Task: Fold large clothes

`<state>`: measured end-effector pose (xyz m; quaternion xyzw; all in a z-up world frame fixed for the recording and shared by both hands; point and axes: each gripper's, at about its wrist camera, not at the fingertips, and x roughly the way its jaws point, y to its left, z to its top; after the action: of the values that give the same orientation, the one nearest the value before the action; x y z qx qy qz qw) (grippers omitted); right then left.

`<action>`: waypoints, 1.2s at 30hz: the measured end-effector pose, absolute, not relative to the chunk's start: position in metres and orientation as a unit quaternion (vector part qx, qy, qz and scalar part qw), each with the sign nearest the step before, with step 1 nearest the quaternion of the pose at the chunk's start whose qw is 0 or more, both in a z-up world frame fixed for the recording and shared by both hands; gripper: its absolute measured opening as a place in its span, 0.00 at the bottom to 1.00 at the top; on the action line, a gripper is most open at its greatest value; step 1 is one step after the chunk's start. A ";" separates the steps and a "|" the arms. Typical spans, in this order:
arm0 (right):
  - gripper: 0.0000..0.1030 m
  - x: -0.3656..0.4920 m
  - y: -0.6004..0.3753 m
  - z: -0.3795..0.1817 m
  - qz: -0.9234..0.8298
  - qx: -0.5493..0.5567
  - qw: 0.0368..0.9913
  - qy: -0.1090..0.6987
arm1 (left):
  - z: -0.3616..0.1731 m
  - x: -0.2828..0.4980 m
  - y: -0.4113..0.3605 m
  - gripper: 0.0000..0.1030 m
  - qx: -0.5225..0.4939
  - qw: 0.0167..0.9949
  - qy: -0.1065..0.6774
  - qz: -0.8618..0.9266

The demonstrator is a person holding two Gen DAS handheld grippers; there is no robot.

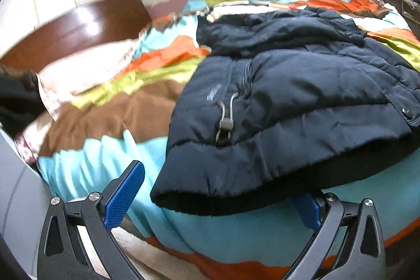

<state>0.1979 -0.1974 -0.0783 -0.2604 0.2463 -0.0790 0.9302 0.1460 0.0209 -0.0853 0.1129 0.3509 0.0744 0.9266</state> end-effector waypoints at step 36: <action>0.15 0.203 -0.185 -0.095 -0.024 -0.311 0.915 0.257 | -0.113 0.137 -0.024 0.27 0.262 0.921 0.282 0.058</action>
<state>0.2028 -0.1846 -0.0952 -0.3111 0.2574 -0.0236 0.9146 0.1373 -0.0243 -0.1129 0.2623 0.2818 0.0580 0.9211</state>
